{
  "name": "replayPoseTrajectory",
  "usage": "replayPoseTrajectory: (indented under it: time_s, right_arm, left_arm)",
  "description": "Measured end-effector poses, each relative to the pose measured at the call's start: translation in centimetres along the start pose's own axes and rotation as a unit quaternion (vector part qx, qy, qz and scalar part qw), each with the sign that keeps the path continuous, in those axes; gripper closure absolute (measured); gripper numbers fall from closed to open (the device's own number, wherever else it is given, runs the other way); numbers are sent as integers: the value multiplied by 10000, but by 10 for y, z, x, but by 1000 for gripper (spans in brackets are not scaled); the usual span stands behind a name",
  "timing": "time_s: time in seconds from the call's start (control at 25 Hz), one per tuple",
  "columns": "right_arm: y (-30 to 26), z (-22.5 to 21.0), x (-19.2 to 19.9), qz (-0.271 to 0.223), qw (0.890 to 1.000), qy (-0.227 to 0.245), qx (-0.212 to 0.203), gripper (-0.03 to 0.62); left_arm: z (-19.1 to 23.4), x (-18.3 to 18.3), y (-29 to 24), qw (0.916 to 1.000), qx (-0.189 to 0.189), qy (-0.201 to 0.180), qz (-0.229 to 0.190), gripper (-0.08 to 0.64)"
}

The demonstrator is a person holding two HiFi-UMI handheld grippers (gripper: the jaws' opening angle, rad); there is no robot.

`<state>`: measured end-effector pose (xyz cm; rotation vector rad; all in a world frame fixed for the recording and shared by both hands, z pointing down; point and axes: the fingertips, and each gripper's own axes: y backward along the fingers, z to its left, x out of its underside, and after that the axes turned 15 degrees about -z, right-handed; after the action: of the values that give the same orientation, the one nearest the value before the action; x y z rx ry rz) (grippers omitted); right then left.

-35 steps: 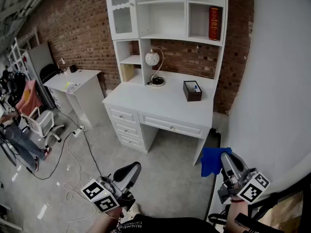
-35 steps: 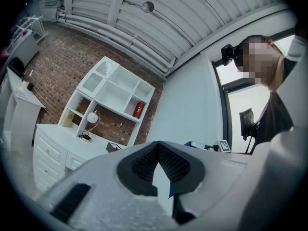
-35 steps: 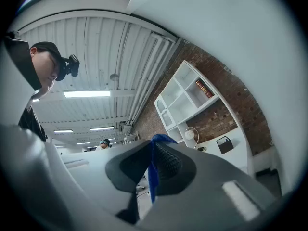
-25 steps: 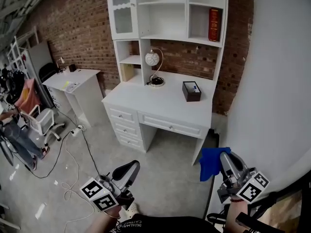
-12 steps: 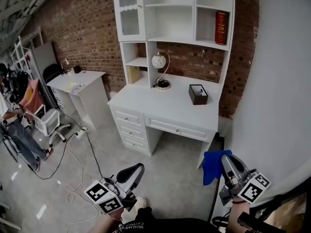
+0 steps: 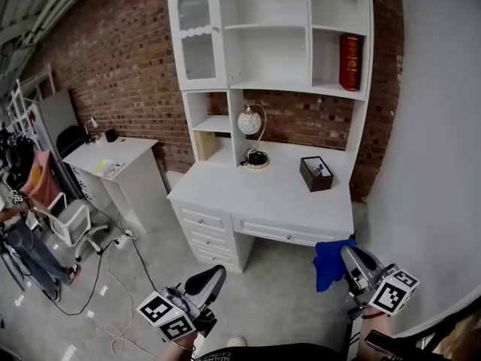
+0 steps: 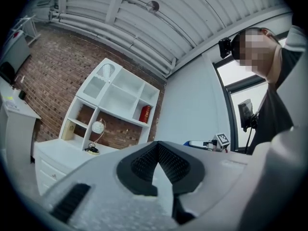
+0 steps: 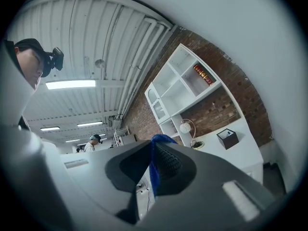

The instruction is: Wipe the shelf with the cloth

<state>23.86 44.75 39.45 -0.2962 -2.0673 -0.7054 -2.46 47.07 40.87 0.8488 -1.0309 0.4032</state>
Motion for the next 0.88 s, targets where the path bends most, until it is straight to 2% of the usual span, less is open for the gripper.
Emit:
replayPoseTrajectory:
  time_s: [0.24, 0.4, 0.6, 0.76, 0.88]
  right_arm:
    - [-91, 4, 5, -191, 9995, 255, -71, 566]
    - [-143, 6, 10, -307, 9988, 369, -23, 566]
    - [-185, -3, 32, -387, 9983, 369, 232, 566]
    - [-205, -6, 55, -23, 9982, 509, 332, 566]
    - [-213, -15, 58, 50, 9970, 632, 448, 566]
  left_arm:
    - [88, -34, -27, 9995, 257, 130, -147, 565]
    - [139, -48, -42, 9989, 389, 243, 93, 565]
    - [181, -56, -59, 9970, 751, 48, 173, 565]
    - [206, -44, -64, 9969, 762, 121, 184, 565]
    - [214, -33, -66, 9953, 870, 271, 314, 565]
